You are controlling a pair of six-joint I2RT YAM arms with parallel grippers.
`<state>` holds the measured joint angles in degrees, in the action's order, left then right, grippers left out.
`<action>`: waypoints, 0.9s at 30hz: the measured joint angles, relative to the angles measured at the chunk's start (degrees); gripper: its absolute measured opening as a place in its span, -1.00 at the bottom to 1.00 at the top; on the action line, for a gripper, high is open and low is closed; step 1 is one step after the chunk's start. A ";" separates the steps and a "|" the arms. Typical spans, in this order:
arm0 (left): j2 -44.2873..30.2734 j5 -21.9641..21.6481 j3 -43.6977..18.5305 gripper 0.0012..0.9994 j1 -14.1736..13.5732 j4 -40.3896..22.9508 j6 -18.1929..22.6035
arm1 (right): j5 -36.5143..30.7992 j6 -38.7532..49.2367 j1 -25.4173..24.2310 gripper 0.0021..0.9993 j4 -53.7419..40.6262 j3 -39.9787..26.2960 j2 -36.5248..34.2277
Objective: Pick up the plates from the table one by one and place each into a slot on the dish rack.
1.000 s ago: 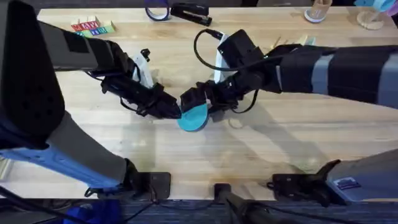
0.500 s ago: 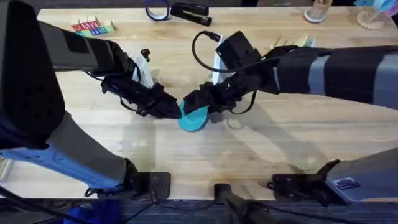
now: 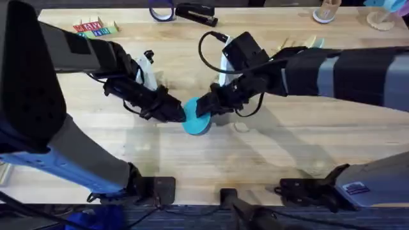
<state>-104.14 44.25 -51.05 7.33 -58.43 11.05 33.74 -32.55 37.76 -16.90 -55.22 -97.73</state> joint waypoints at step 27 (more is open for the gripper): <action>0.03 -6.62 -4.09 -0.92 -0.17 -4.79 -7.14 | 0.76 -0.05 -0.64 -0.94 3.12 0.26 0.00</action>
<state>-104.11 37.63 -55.14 7.16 -63.22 3.91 34.50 -32.60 37.12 -13.78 -54.96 -97.73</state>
